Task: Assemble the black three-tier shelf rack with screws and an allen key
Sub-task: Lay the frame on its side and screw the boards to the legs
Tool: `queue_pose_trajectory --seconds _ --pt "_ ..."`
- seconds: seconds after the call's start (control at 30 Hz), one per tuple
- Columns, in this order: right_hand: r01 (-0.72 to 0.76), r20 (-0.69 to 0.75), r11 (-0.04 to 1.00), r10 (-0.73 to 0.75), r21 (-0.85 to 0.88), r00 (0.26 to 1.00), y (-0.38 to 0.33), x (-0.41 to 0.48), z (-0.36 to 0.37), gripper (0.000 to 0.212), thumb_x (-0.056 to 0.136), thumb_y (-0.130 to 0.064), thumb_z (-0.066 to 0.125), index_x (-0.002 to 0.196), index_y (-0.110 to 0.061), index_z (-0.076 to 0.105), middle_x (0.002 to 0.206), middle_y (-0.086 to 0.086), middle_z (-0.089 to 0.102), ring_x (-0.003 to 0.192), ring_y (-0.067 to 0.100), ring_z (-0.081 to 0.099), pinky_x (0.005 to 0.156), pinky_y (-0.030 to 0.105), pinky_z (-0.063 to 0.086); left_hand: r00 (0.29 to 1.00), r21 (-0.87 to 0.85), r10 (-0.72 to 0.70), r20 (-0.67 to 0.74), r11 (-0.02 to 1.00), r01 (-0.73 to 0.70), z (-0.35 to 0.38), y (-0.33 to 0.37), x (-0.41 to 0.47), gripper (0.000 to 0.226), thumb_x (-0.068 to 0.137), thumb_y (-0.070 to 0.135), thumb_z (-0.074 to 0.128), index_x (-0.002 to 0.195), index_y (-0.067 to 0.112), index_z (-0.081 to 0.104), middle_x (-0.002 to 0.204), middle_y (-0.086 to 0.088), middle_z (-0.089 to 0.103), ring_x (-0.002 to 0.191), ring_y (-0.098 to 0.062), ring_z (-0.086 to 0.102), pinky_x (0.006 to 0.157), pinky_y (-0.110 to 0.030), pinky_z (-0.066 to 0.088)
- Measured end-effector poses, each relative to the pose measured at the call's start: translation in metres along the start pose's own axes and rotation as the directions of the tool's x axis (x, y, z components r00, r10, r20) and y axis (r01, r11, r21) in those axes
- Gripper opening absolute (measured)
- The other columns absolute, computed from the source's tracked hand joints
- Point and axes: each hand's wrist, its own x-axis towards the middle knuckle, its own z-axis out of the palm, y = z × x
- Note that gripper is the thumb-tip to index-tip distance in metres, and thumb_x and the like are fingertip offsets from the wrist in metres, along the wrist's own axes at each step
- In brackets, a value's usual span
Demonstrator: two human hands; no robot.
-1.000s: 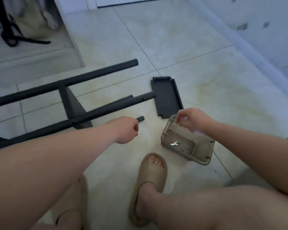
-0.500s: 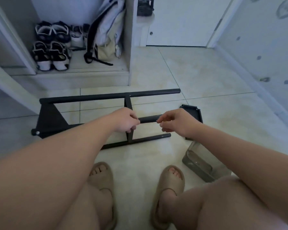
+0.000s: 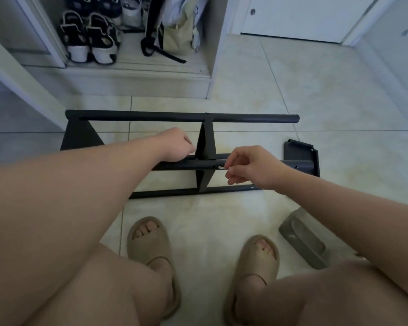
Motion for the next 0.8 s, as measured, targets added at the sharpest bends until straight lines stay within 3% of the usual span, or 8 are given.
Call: queue_pose_trajectory --seconds 0.2,0.3,0.37,0.5,0.57,0.63,0.7,0.8 --pt "-0.009 0.060 0.999 0.006 0.046 0.998 0.010 0.024 0.003 0.009 0.095 0.005 0.064 0.091 -0.003 0.066 0.090 0.021 0.075 0.078 0.025 0.076 0.073 0.025 0.062 0.997 -0.064 -0.010 0.081 0.998 0.016 0.014 -0.006 0.022 0.036 0.099 0.042 0.053 0.098 0.013 0.075 0.095 0.000 0.074 0.099 -0.023 0.066 0.099 -0.038 0.048" --pt "0.011 0.056 0.998 -0.014 0.056 0.998 0.014 0.030 0.005 0.012 0.094 0.006 0.065 0.088 -0.004 0.065 0.087 0.019 0.075 0.077 0.024 0.076 0.072 0.024 0.061 0.996 -0.038 -0.001 0.086 0.999 0.004 0.023 -0.002 0.027 0.045 0.099 0.046 0.050 0.087 0.007 0.069 0.083 -0.007 0.064 0.081 -0.027 0.058 0.080 -0.033 0.044" --pt "0.028 0.052 0.999 -0.030 0.030 0.998 0.017 0.032 0.008 0.014 0.093 0.006 0.066 0.086 -0.006 0.065 0.083 0.013 0.075 0.076 0.024 0.076 0.074 0.026 0.062 0.996 -0.036 0.010 0.094 0.999 -0.007 0.028 0.005 0.028 0.039 0.100 0.046 0.049 0.080 0.014 0.058 0.076 -0.008 0.049 0.073 -0.025 0.046 0.071 -0.033 0.036" --pt "0.068 0.017 0.984 -0.066 -0.165 0.998 0.020 0.036 0.020 0.016 0.093 0.000 0.067 0.084 -0.014 0.065 0.080 0.004 0.074 0.073 0.013 0.075 0.079 0.035 0.061 0.997 -0.046 0.002 0.082 0.999 0.002 0.031 0.012 0.031 0.036 0.099 0.039 0.053 0.073 0.014 0.048 0.066 -0.003 0.039 0.068 -0.023 0.038 0.063 -0.033 0.029" --pt "0.086 -0.011 0.968 -0.091 -0.237 0.996 0.020 0.037 0.026 0.017 0.094 -0.003 0.066 0.084 -0.017 0.065 0.075 -0.002 0.074 0.067 0.003 0.071 0.066 0.027 0.058 0.994 -0.034 -0.004 0.108 0.999 0.008 0.030 0.012 0.031 0.035 0.098 0.036 0.055 0.075 0.010 0.054 0.069 -0.007 0.047 0.073 -0.025 0.043 0.068 -0.034 0.033" --pt "0.102 -0.033 0.959 -0.114 -0.266 0.993 0.019 0.037 0.030 0.019 0.093 -0.002 0.064 0.082 -0.017 0.065 0.073 -0.005 0.072 0.063 -0.001 0.068 0.049 0.014 0.046 0.988 -0.024 0.000 0.155 1.000 0.004 0.029 0.012 0.031 0.037 0.098 0.034 0.055 0.092 0.000 0.067 0.090 -0.016 0.066 0.082 -0.027 0.054 0.080 -0.037 0.044" --pt "0.119 -0.050 0.950 -0.139 -0.287 0.989 0.019 0.038 0.033 0.018 0.093 -0.001 0.063 0.083 -0.016 0.066 0.075 -0.004 0.072 0.063 -0.002 0.066 0.045 0.008 0.039 0.985 -0.022 -0.003 0.173 1.000 0.006 0.027 0.012 0.031 0.039 0.098 0.035 0.054 0.105 0.000 0.070 0.107 -0.016 0.071 0.096 -0.029 0.063 0.096 -0.041 0.046" --pt "0.128 -0.071 0.941 -0.157 -0.313 0.985 0.019 0.038 0.037 0.020 0.094 -0.002 0.063 0.082 -0.018 0.067 0.076 -0.003 0.073 0.062 -0.004 0.065 0.045 0.007 0.037 0.982 -0.037 0.002 0.189 0.999 0.006 0.027 0.013 0.031 0.037 0.099 0.034 0.053 0.104 0.003 0.073 0.099 -0.011 0.075 0.091 -0.025 0.063 0.095 -0.039 0.048"
